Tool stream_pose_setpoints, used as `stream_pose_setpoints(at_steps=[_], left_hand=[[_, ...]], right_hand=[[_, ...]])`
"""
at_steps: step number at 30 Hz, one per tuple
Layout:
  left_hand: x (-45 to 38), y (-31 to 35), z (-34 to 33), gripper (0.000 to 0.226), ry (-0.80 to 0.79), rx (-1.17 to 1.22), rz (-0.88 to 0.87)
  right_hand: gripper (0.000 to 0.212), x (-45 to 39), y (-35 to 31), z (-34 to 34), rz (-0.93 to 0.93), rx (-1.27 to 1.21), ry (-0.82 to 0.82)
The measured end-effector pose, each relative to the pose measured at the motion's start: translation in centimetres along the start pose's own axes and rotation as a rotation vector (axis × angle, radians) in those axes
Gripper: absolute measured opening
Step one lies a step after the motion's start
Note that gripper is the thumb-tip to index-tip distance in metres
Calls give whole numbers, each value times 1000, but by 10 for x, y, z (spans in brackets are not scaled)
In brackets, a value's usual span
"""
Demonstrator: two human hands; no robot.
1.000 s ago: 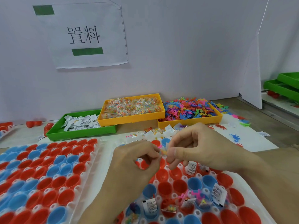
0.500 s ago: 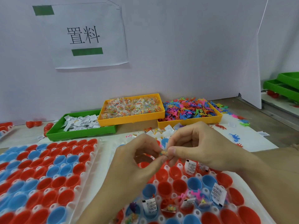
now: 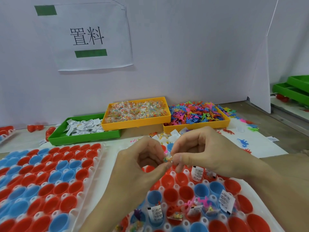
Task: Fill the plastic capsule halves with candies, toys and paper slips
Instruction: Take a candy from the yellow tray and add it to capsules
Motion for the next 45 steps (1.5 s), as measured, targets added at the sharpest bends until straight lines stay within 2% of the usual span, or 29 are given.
stream_pose_setpoints(at_steps=[6, 10, 17, 24, 45], left_hand=[[0, 2, -1, 26, -17, 1, 5], [-2, 2, 9, 29, 43, 29, 2], [-3, -3, 16, 22, 78, 17, -1], [-3, -3, 18, 17, 96, 0, -17], [-3, -2, 21, 11, 105, -64, -41]], right_hand=[[9, 0, 2, 9, -13, 50, 27], [2, 8, 2, 32, -94, 198, 29], [12, 11, 11, 33, -228, 472, -71], [17, 11, 16, 30, -226, 630, -77], [11, 8, 23, 23, -235, 751, -65]])
Point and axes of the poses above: each hand's wrist, its own x-axis away from the middle knuckle, its own z-axis out of the back of the hand, y = z × x, the point moved 6 cm from there along -x, towards the middle knuckle, and after that the axes turned 1 degree about -x, right-handed, at the moved point
